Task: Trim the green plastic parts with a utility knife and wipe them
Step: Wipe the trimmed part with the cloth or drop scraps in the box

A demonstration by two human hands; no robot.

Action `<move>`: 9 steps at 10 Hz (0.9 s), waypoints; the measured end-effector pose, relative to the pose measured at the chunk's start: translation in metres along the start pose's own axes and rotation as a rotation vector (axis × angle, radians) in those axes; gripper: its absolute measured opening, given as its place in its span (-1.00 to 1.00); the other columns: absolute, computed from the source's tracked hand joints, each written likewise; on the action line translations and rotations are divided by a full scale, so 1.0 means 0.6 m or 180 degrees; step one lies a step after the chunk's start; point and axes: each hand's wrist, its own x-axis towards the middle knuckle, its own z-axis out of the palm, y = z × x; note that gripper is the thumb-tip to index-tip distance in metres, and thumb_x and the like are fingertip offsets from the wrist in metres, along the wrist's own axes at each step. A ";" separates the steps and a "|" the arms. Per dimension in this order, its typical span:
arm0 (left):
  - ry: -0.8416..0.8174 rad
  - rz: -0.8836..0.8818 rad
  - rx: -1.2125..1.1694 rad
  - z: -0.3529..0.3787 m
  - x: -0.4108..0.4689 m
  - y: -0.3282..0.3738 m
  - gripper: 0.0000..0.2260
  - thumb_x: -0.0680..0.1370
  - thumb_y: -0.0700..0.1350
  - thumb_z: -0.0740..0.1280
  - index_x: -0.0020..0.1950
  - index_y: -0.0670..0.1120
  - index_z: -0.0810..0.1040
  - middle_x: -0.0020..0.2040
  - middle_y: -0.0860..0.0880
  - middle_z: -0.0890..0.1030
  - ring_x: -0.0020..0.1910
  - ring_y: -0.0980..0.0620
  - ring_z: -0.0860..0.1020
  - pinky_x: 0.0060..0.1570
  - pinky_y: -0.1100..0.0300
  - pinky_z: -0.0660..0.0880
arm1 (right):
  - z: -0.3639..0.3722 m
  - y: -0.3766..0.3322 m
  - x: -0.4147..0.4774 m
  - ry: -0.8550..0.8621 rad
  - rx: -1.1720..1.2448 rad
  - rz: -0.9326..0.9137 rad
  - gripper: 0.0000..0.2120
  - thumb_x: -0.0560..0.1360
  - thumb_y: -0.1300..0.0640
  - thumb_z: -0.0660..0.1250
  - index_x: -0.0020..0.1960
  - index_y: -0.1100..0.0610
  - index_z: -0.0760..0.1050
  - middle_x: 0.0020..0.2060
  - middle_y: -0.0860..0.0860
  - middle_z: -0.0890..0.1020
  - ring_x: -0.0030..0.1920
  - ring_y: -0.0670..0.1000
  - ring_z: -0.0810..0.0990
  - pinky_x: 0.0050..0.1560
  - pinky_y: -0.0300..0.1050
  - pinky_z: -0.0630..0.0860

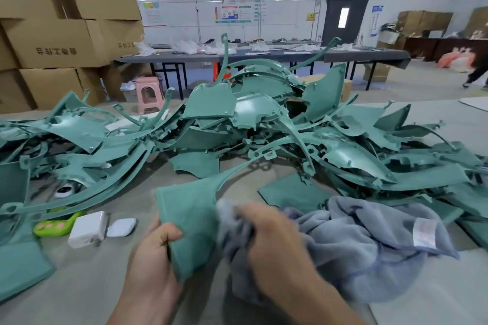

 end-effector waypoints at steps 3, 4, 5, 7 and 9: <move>0.0892 -0.0021 0.0227 -0.014 0.018 -0.004 -0.75 0.61 0.00 0.37 0.14 -0.16 0.67 0.04 -0.15 0.74 -0.16 -0.10 0.74 -0.32 0.07 0.67 | -0.045 -0.075 -0.056 0.2244 -0.3553 0.2281 -0.40 0.45 0.14 0.42 0.48 -0.03 0.43 0.35 -0.20 0.54 0.41 -0.08 0.42 0.44 -0.17 0.24; 0.0701 -0.0043 0.0576 -0.008 0.015 -0.021 -0.71 0.56 0.03 0.42 0.14 -0.15 0.70 0.04 -0.20 0.73 -0.01 -0.24 0.71 0.01 -0.12 0.63 | -0.003 -0.088 -0.031 0.1957 -0.1661 0.2572 -0.49 0.38 -0.26 0.32 0.33 -0.33 0.45 0.02 -0.48 0.61 0.13 -0.41 0.51 0.11 -0.55 0.35; 0.0403 0.0328 0.1171 0.005 0.008 -0.035 -0.81 0.56 -0.03 0.41 0.08 -0.07 0.73 0.03 -0.22 0.73 0.00 -0.28 0.70 0.14 -0.29 0.57 | 0.001 -0.074 -0.027 0.1500 -0.0961 0.3007 -0.71 0.36 -0.30 0.32 0.01 -0.64 0.40 -0.12 -0.52 0.60 -0.01 -0.49 0.52 -0.10 -0.57 0.39; 0.0524 0.2075 0.3813 0.003 -0.009 -0.054 -0.20 0.41 0.14 0.55 0.56 0.32 0.24 0.44 0.55 0.21 0.47 0.35 0.29 0.45 0.28 0.24 | -0.035 -0.042 -0.052 0.2435 -0.0885 0.3303 -0.77 0.60 0.13 0.34 0.16 -0.16 0.59 -0.45 -0.23 0.55 -0.41 -0.26 0.52 -0.41 -0.43 0.37; -0.0459 0.2389 0.3491 0.021 -0.030 -0.086 -0.39 0.46 0.24 0.29 0.52 0.39 0.28 0.48 0.39 0.37 0.45 0.41 0.32 0.39 0.40 0.33 | -0.007 -0.062 -0.039 0.1471 -0.1237 0.2484 -0.55 0.54 0.05 0.36 0.40 -0.21 0.46 0.00 -0.33 0.66 0.08 -0.34 0.59 0.10 -0.39 0.52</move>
